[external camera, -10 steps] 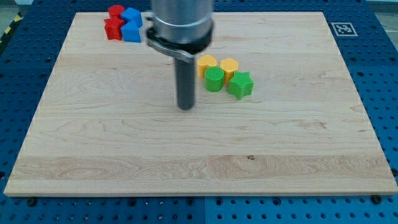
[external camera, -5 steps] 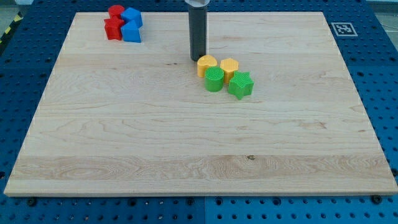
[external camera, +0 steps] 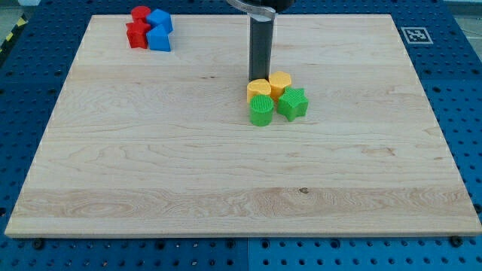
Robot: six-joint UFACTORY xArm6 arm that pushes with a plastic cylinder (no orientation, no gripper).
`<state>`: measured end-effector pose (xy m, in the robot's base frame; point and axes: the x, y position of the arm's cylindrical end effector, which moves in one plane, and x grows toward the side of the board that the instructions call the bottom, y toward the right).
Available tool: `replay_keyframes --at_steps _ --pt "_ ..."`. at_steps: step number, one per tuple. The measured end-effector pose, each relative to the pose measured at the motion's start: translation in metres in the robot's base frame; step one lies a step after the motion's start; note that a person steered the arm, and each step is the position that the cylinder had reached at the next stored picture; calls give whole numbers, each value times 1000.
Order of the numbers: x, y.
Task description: Push green circle into green star at center
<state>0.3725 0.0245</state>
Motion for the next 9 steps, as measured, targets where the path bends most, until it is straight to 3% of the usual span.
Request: replay_keyframes --at_steps 2,4,5,9 --pt "2 -96" --pt "94 -89" --pt "114 -70" --pt "91 -1"
